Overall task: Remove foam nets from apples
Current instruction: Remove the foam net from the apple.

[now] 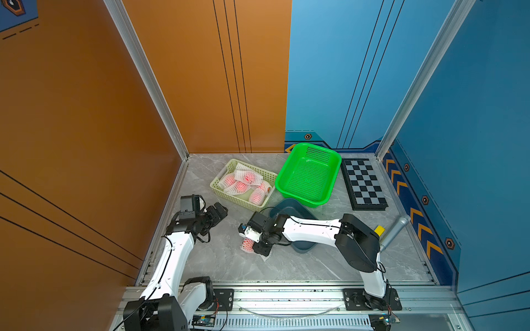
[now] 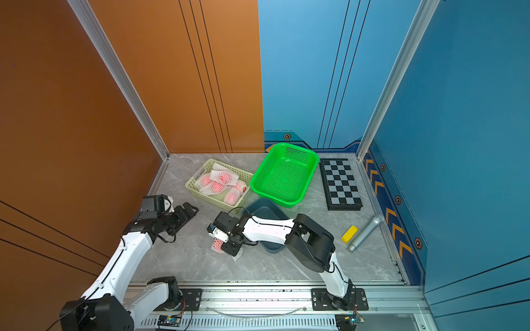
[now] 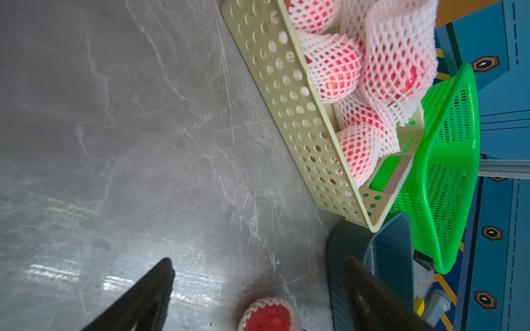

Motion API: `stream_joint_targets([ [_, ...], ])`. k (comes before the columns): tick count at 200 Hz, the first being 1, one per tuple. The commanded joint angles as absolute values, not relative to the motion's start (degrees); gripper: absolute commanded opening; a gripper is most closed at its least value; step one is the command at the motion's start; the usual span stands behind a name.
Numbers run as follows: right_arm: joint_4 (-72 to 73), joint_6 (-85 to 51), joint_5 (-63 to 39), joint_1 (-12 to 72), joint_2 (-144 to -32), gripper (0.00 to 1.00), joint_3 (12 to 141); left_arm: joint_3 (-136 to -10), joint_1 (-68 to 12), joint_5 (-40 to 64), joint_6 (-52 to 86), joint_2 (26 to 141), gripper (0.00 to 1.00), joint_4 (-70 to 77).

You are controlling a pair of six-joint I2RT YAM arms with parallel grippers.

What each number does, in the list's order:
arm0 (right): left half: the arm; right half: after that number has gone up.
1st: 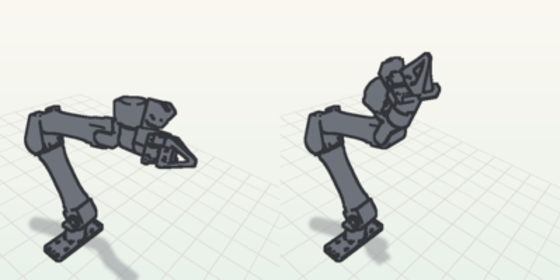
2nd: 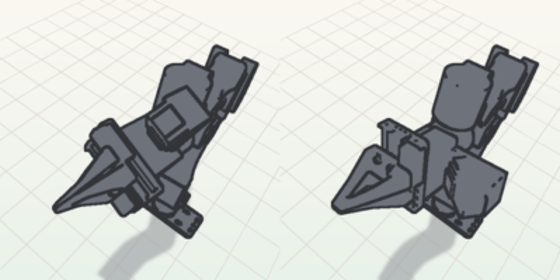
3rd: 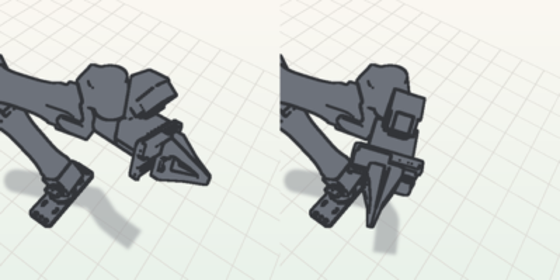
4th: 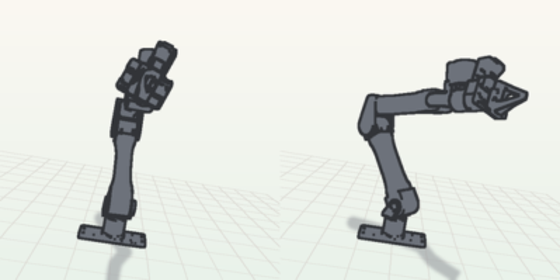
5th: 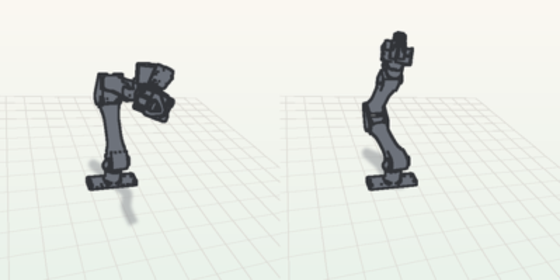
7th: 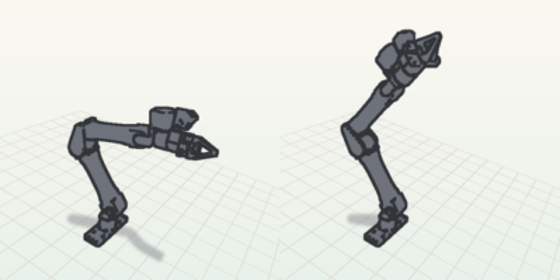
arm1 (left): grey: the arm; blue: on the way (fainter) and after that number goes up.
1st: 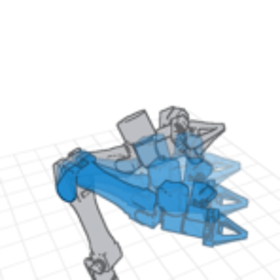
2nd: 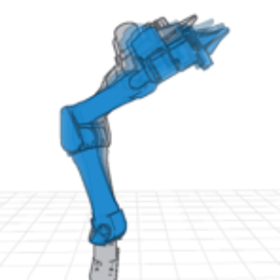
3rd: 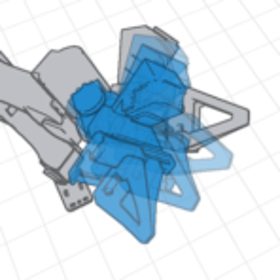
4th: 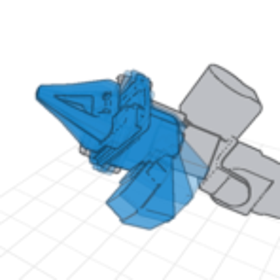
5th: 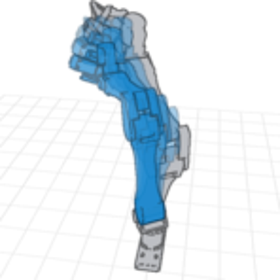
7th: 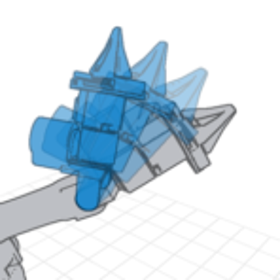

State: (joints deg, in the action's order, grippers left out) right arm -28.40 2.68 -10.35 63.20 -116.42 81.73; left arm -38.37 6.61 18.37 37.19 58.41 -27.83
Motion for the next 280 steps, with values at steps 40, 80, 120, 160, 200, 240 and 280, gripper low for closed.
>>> stream_joint_targets([
  [40,-25.3,1.6,-10.5,61.9,-113.1,0.25,76.9,-31.5,1.9,22.1,42.2,57.0,0.71,-24.0],
  [80,-23.8,0.7,-10.4,61.6,-112.8,0.14,75.7,-28.1,-2.8,24.0,45.3,55.5,0.51,-19.8],
  [120,-23.0,0.0,-10.2,61.1,-113.1,0.01,75.5,-25.0,-5.9,24.1,47.3,54.1,0.38,-19.1],
  [160,-22.5,-0.1,-10.3,60.5,-113.2,0.0,75.3,-21.7,-7.5,27.4,49.4,53.9,0.31,-14.3],
  [200,-22.2,-0.3,-10.5,60.0,-113.4,0.0,75.1,-21.4,-8.9,28.9,49.0,55.1,0.34,-12.0],
  [240,-21.6,-0.7,-10.7,59.5,-113.5,0.0,74.7,-20.9,-9.8,30.3,49.2,57.0,0.37,-9.0],
  [280,-21.1,-1.0,-11.0,58.9,-113.6,0.0,74.1,-20.1,-10.9,30.4,49.7,57.1,0.38,-8.9],
])
